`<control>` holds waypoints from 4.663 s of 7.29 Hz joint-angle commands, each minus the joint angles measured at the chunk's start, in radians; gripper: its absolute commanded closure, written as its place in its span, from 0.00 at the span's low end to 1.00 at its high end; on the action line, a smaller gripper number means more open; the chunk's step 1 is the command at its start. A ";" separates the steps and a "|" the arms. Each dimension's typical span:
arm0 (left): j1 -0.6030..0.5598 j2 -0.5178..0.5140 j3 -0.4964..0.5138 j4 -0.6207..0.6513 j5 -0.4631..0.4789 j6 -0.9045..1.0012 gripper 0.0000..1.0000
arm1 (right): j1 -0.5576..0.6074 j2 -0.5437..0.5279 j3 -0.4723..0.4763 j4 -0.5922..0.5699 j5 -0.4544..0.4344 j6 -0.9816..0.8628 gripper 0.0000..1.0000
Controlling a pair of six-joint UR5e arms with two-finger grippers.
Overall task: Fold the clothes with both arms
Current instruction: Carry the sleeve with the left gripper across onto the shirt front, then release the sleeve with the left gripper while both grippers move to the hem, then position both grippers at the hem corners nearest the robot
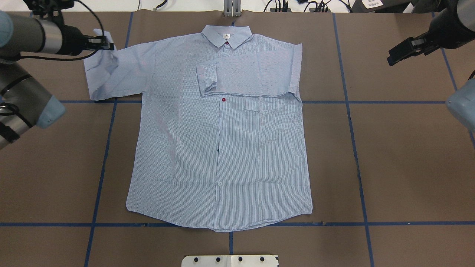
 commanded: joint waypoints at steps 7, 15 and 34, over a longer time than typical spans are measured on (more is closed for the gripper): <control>0.284 -0.430 0.169 0.215 0.284 -0.191 1.00 | 0.001 -0.003 -0.002 -0.002 -0.006 0.003 0.00; 0.424 -0.404 0.100 0.320 0.376 -0.109 0.00 | -0.058 0.011 0.024 0.040 -0.011 0.225 0.00; 0.657 0.579 -0.676 0.376 0.387 -0.391 0.28 | -0.911 -0.103 0.266 0.112 -0.739 1.068 0.00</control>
